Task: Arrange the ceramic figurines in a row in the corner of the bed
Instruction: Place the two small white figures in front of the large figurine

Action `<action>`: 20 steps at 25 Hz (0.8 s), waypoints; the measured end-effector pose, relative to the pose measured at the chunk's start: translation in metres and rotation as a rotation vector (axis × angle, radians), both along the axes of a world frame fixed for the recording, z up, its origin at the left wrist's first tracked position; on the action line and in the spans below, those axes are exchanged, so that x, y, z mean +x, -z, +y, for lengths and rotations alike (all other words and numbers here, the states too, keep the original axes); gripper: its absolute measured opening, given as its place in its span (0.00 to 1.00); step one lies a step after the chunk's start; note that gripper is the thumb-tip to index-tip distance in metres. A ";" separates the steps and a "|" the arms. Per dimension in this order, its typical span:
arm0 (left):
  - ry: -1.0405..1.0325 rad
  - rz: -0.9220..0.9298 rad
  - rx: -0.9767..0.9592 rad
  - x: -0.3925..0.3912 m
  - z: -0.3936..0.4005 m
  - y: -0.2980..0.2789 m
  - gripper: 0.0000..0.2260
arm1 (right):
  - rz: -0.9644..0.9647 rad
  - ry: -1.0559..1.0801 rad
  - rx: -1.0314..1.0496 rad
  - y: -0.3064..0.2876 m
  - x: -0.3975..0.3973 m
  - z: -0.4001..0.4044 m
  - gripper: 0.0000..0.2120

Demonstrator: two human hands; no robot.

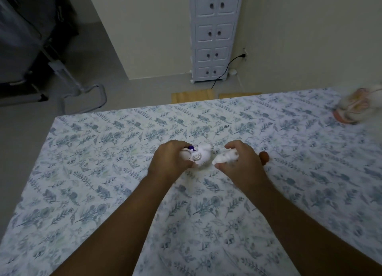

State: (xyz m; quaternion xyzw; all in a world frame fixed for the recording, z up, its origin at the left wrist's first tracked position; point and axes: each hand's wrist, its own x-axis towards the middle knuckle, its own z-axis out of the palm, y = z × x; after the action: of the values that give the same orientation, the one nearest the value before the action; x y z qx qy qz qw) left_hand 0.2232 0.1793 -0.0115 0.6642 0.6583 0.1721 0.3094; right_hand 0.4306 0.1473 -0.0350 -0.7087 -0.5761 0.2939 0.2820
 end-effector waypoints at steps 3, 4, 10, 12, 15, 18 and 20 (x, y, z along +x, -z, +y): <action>0.024 -0.037 0.087 0.057 0.012 -0.033 0.21 | 0.036 0.066 0.063 -0.028 0.054 0.004 0.26; 0.033 -0.047 0.103 0.078 0.017 -0.041 0.22 | 0.042 0.083 0.072 -0.032 0.075 0.006 0.25; 0.176 -0.068 0.088 0.232 0.051 -0.041 0.22 | -0.016 0.243 0.038 -0.013 0.229 0.010 0.19; 0.238 -0.070 0.076 0.284 0.060 -0.023 0.23 | -0.030 0.318 -0.002 0.008 0.280 0.008 0.18; 0.313 -0.057 0.038 0.353 0.066 0.009 0.22 | -0.035 0.477 -0.071 0.039 0.340 0.001 0.19; 0.372 -0.058 0.021 0.409 0.070 0.035 0.21 | -0.067 0.531 -0.134 0.060 0.381 -0.006 0.21; 0.394 -0.062 0.019 0.437 0.073 0.047 0.21 | -0.085 0.503 -0.144 0.068 0.397 -0.013 0.19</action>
State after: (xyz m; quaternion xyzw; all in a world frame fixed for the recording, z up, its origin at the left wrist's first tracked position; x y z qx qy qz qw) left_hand 0.6600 0.2527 -0.0584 0.7773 0.5044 0.1346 0.3509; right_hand 0.8272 0.1346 -0.1034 -0.8597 -0.3705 0.2247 0.2705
